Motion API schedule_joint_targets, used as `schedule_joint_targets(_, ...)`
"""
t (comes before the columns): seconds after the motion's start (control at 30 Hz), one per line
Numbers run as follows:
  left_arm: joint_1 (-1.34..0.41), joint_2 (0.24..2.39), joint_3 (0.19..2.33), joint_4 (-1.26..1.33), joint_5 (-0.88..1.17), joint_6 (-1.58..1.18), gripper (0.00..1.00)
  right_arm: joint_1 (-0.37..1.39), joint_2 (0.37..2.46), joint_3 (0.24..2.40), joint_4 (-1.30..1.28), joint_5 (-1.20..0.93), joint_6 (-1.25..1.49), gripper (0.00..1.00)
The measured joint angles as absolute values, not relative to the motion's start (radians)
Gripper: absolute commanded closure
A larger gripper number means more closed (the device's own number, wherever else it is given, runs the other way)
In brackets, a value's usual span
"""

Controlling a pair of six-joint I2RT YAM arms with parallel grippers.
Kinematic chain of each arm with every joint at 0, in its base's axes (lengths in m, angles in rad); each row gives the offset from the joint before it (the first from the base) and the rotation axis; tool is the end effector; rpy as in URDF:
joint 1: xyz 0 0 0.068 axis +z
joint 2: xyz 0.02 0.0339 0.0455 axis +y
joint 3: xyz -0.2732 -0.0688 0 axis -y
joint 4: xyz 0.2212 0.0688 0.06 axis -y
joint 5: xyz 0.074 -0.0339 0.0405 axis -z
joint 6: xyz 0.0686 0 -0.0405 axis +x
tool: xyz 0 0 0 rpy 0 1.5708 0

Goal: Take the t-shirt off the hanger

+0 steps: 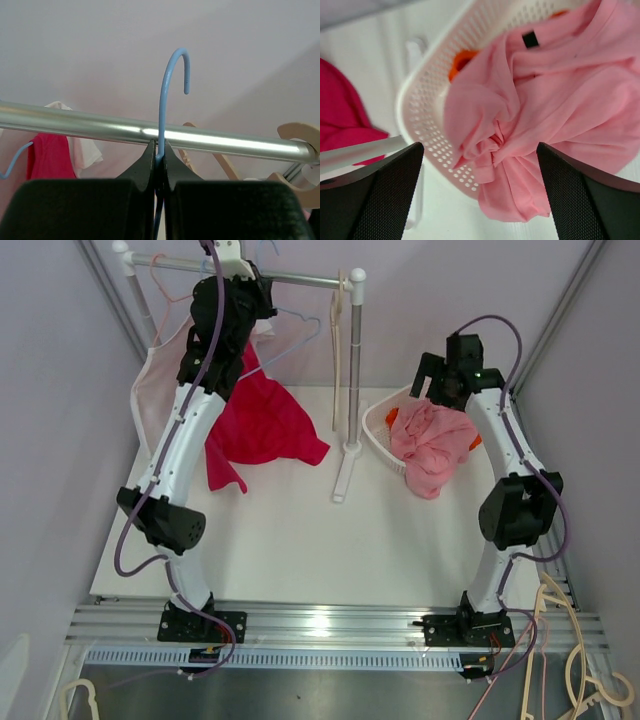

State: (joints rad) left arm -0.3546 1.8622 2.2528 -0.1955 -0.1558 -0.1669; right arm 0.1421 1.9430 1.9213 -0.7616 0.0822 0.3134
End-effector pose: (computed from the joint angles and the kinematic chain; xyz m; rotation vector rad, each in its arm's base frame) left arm 0.3969 -0.1356 0.5424 -0.0012 1.3858 -0.3288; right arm 0.4390 0.0571 0.3227 0.2414 2.3419 0.1265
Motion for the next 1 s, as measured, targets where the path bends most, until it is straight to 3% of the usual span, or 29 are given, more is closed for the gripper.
schedule_joint_targets(0.27,-0.357,1.911,2.268,-0.196,-0.08,-0.202,0.99,0.142,1.76,1.955,-0.719,0.081,0.314,0.0)
schedule_joint_targets(0.7,-0.542,1.9,2.134,-0.14,-0.137,-0.163,0.99,0.142,1.739,1.861,-0.698,0.062,0.318,0.01)
schedule_joint_targets(0.73,-0.551,1.9,2.133,-0.138,-0.139,-0.159,0.9,0.142,1.737,1.855,-0.698,0.062,0.318,0.01)
schedule_joint_targets(0.77,-0.557,1.9,2.133,-0.137,-0.144,-0.157,0.7,0.142,1.737,1.849,-0.698,0.061,0.318,0.01)
schedule_joint_targets(0.8,-0.561,1.9,2.133,-0.138,-0.147,-0.151,0.46,0.142,1.734,1.845,-0.699,0.059,0.318,0.0)
schedule_joint_targets(0.83,-0.564,1.9,2.133,-0.138,-0.146,-0.147,0.02,0.142,1.732,1.843,-0.699,0.058,0.318,0.0)
schedule_joint_targets(1.0,-0.563,1.881,2.1,-0.149,-0.163,-0.146,0.01,0.142,1.707,1.842,-0.698,0.047,0.318,0.0)
